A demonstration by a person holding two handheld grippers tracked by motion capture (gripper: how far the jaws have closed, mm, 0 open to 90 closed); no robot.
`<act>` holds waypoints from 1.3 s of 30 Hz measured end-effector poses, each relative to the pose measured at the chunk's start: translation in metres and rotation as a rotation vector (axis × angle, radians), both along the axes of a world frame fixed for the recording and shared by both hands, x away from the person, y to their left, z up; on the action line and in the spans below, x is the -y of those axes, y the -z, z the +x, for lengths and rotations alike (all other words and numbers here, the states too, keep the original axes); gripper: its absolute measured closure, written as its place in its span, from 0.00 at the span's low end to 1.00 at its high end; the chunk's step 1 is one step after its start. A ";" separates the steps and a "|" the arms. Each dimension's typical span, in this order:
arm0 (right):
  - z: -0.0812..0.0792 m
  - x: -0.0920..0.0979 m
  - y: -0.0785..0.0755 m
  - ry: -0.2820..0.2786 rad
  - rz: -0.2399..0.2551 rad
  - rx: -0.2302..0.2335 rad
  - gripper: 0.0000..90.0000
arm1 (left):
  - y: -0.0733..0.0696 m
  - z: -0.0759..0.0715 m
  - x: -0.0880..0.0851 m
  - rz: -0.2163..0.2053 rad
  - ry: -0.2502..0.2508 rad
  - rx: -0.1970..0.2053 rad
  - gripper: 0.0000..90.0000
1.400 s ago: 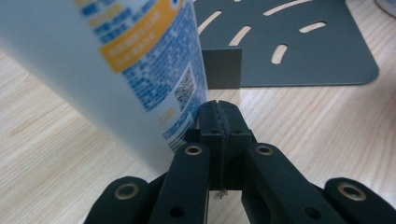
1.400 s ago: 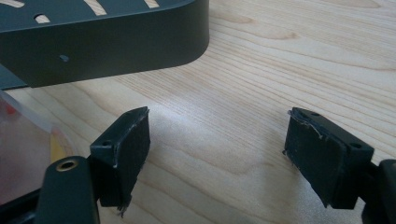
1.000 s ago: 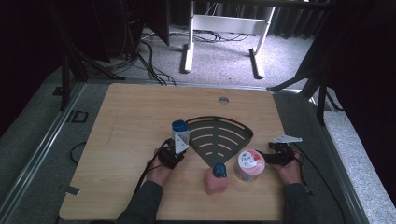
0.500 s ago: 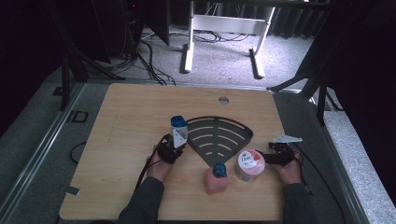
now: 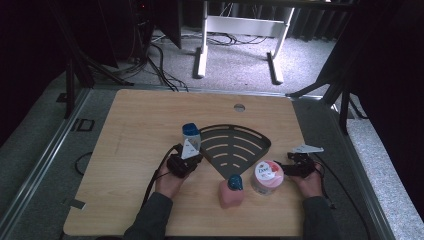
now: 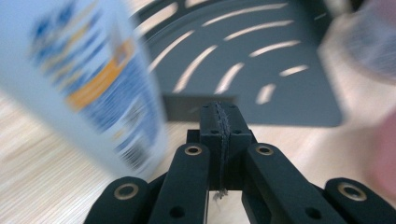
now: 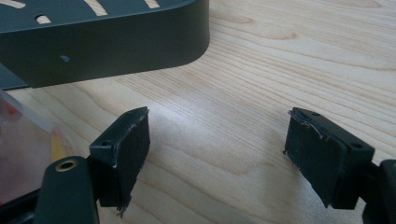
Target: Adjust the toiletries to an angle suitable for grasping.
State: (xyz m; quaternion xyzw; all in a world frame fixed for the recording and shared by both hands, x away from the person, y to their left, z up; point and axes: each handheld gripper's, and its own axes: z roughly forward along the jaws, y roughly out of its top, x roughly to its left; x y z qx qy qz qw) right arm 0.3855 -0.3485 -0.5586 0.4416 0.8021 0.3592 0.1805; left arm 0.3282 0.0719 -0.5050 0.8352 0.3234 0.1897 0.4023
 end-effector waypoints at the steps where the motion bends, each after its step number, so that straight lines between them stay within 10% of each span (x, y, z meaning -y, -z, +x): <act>1: 0.000 0.000 0.000 0.000 0.000 0.000 0.24 | -0.004 -0.003 0.004 -0.009 0.019 0.001 1.00; 13: 0.000 0.001 0.000 -0.002 0.006 -0.002 0.24 | -0.033 -0.034 0.023 -0.066 0.197 -0.002 0.90; 19: 0.000 0.000 0.000 -0.002 0.004 -0.001 0.24 | -0.036 -0.042 0.032 -0.025 0.242 -0.016 0.70; 39: 0.000 0.000 0.000 -0.001 0.005 -0.003 0.24 | -0.035 -0.054 0.044 -0.107 0.399 -0.059 0.43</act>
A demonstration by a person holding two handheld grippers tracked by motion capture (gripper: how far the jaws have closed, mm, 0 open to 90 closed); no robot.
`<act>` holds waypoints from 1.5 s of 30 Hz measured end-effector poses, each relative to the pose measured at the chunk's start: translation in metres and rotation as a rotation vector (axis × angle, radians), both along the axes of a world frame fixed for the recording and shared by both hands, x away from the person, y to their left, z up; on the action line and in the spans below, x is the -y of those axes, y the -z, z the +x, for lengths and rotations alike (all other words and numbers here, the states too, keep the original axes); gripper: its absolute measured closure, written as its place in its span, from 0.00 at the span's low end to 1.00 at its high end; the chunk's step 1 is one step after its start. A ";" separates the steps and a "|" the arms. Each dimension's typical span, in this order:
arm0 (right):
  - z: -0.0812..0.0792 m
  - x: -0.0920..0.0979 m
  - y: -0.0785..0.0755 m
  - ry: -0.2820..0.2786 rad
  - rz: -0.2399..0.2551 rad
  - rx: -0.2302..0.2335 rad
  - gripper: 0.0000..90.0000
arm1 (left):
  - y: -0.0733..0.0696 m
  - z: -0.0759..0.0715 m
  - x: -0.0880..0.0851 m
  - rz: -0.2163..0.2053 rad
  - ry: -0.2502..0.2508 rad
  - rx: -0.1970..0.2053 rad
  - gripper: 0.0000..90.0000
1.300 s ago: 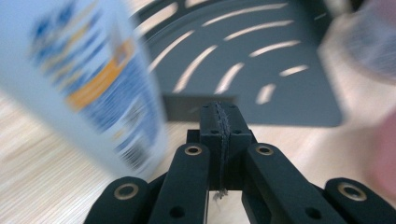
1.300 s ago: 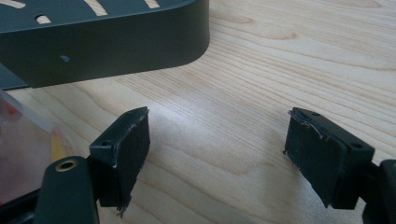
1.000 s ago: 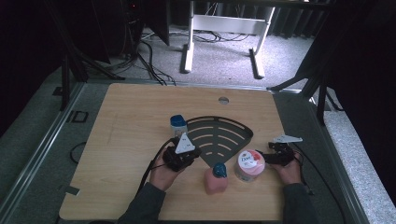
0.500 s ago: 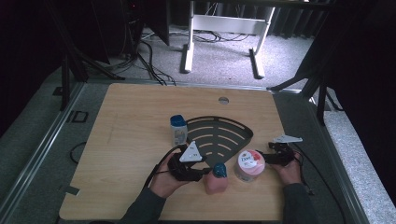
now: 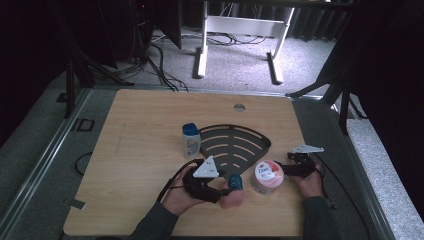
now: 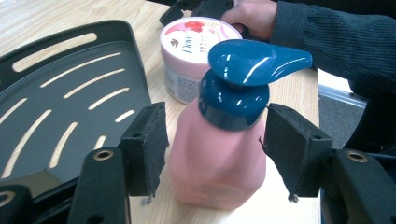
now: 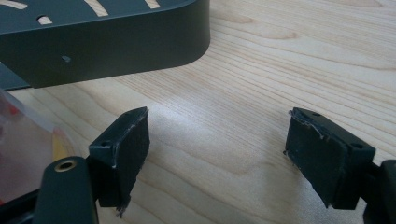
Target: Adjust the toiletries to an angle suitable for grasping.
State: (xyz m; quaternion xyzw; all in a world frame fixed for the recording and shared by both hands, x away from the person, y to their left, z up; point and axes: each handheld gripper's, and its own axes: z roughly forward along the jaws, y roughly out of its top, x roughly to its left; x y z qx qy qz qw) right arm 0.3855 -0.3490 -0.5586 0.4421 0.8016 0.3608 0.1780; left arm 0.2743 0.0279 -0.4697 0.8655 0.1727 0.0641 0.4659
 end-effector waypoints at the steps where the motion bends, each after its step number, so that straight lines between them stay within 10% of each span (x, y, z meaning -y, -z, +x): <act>1: 0.000 0.000 0.000 0.000 0.000 0.000 0.24 | 0.001 -0.001 0.002 -0.003 0.002 -0.002 0.43; 19: 0.000 0.000 0.000 0.000 0.001 -0.001 0.24 | 0.006 0.001 0.023 -0.082 0.007 0.019 0.50; 45: 0.000 0.001 0.000 -0.001 0.008 -0.003 0.24 | 0.000 -0.003 0.005 -0.020 -0.034 0.038 0.58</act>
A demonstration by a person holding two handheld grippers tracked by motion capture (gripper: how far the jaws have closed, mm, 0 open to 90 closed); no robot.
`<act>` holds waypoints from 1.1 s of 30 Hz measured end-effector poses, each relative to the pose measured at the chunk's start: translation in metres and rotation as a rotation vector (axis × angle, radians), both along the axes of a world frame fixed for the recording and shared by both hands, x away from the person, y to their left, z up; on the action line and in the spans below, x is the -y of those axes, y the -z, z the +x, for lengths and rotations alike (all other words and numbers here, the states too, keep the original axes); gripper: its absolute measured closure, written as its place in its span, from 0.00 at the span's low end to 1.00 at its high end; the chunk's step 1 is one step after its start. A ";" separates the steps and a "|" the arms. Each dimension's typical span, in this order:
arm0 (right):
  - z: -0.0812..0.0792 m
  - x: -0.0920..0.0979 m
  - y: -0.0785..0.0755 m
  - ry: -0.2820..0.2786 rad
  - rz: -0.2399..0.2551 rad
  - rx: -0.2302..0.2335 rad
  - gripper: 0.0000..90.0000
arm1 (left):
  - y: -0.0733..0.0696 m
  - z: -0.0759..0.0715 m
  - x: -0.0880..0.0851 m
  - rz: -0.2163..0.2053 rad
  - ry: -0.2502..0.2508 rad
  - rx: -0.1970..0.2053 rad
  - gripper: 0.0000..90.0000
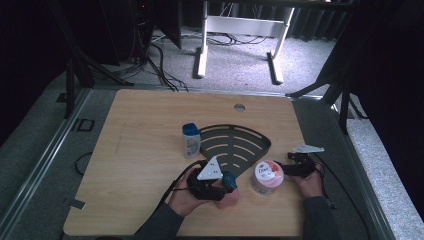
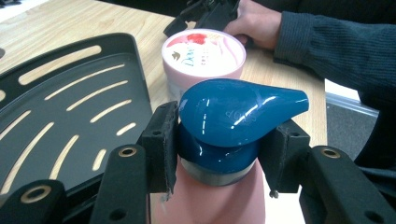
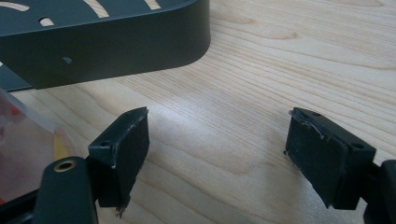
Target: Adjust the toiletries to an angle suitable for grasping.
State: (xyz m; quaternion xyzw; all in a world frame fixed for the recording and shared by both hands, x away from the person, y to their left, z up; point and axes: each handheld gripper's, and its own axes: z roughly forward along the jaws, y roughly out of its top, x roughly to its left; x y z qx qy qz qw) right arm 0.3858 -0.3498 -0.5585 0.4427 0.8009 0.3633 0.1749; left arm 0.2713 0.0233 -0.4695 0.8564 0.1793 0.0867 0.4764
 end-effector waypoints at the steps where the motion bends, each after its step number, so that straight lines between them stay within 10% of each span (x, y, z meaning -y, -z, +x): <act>1: 0.000 0.000 0.000 -0.001 0.000 0.000 0.24 | 0.000 0.000 -0.002 0.004 -0.003 0.000 0.58; 33: 0.000 0.001 0.000 -0.001 0.008 -0.002 0.23 | -0.002 0.013 -0.042 0.018 -0.113 0.016 0.58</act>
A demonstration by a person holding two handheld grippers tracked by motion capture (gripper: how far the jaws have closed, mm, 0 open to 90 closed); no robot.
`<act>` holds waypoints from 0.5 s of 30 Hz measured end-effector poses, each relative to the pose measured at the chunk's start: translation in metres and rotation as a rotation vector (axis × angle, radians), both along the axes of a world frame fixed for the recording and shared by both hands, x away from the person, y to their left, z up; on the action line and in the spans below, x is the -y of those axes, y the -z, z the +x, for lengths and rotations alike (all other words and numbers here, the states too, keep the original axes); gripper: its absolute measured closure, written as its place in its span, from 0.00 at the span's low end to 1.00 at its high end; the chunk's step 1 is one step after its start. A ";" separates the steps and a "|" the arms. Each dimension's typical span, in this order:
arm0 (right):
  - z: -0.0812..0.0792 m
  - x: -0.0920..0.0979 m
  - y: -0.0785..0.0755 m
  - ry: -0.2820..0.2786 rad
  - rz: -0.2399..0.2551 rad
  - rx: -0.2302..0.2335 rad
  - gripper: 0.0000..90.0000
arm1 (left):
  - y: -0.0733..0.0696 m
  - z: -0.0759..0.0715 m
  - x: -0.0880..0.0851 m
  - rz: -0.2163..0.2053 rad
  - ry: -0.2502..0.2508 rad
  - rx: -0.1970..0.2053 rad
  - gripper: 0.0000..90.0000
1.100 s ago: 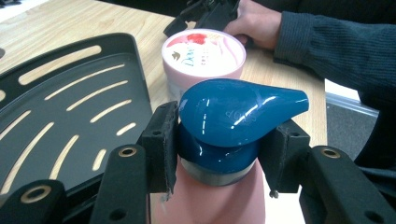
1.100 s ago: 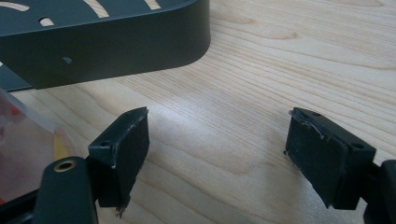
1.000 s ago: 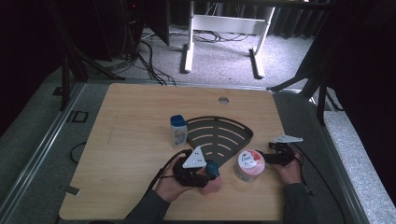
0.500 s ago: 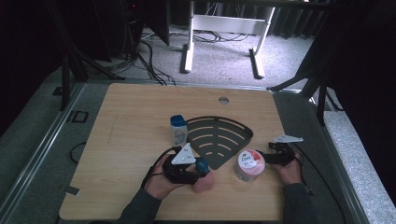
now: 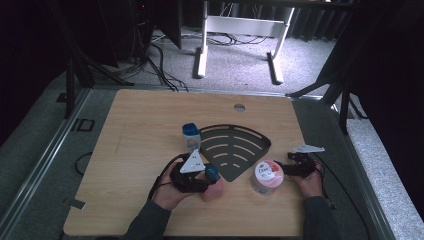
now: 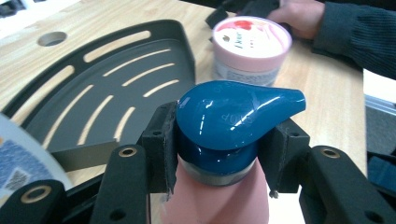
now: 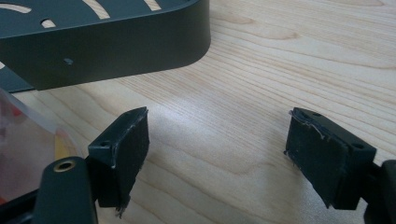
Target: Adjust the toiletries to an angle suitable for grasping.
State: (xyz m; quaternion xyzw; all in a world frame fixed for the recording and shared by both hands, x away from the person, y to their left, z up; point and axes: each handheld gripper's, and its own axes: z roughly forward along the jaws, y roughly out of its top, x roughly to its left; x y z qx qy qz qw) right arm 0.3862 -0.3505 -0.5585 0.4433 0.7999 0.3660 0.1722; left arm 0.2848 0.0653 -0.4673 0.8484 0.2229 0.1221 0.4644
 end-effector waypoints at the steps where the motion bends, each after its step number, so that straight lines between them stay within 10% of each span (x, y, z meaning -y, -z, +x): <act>1: 0.000 0.000 0.000 0.000 -0.002 0.000 0.23 | 0.000 0.001 -0.001 -0.001 -0.008 0.001 0.58; 15: 0.000 0.000 0.000 0.000 -0.003 0.000 0.23 | 0.004 0.013 -0.017 -0.010 -0.112 0.031 0.58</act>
